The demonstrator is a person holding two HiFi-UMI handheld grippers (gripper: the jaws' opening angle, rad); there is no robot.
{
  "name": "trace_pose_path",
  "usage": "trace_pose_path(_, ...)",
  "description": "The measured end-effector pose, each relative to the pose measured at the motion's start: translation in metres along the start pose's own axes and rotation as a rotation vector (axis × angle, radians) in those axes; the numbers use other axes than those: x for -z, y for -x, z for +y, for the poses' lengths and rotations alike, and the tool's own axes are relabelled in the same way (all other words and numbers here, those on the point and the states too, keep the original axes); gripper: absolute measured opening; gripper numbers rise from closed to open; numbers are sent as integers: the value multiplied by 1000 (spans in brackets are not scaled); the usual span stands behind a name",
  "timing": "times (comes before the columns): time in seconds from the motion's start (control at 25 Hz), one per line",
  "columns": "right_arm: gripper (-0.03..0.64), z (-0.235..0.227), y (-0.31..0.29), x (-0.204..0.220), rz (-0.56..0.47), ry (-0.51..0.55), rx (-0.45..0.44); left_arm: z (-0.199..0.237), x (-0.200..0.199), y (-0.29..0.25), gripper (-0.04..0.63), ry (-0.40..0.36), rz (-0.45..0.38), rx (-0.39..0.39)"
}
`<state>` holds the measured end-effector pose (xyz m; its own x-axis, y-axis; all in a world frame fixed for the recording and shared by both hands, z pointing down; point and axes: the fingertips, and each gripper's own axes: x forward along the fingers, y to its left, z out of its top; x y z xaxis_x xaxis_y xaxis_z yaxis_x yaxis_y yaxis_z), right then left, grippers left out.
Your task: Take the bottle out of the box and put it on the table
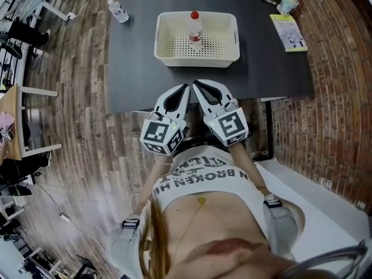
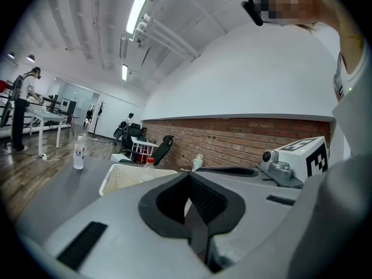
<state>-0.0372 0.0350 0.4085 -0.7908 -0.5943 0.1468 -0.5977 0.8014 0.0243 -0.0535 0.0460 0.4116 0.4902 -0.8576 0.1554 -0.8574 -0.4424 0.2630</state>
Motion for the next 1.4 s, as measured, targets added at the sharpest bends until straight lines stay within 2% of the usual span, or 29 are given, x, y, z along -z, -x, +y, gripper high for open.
trace_pose_path(0.48,11,-77,-23,2,15,-7,-49,22,-13,-63,5,3,-15,-106)
trace_pose_path(0.72,11,-96,-38,2,15,9,-104,31,-15,-83,5,3,-18,-145)
trace_pose_path(0.88,12,-102,-49,3,22,3,-100,42,-20,-87,5,-1,-18,-155)
trace_pose_path(1.08,12,-105,-66,1,37,4,-64,62,-30,-92,5,-1,-19,-128)
trace_pose_path(1.4,12,-110,-96,-5,49,-15,31,90,-44,-109,5,-22,12,-16)
